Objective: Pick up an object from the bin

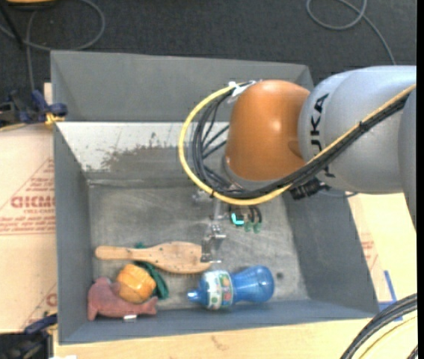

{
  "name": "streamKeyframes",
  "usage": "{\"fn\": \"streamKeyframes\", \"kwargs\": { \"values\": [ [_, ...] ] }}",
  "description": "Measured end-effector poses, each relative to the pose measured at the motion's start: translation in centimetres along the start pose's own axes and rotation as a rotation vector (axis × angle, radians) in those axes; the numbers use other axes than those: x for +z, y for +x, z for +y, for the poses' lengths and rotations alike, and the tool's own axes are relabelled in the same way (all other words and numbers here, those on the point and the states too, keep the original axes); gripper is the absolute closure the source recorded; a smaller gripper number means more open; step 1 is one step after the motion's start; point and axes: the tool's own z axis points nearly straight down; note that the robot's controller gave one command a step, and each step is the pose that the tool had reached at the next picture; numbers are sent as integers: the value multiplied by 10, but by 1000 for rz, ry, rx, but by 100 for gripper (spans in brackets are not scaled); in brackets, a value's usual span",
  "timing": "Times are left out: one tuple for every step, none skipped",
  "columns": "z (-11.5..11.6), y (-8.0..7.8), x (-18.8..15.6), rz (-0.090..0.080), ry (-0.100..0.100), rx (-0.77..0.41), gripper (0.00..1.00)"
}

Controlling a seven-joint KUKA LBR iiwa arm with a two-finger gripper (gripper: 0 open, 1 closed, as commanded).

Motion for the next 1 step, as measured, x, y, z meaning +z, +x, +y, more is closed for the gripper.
{"fn": "streamKeyframes", "kwargs": {
  "values": [
    [0, -1, -2, -4, 0, 1, 0]
  ]
}}
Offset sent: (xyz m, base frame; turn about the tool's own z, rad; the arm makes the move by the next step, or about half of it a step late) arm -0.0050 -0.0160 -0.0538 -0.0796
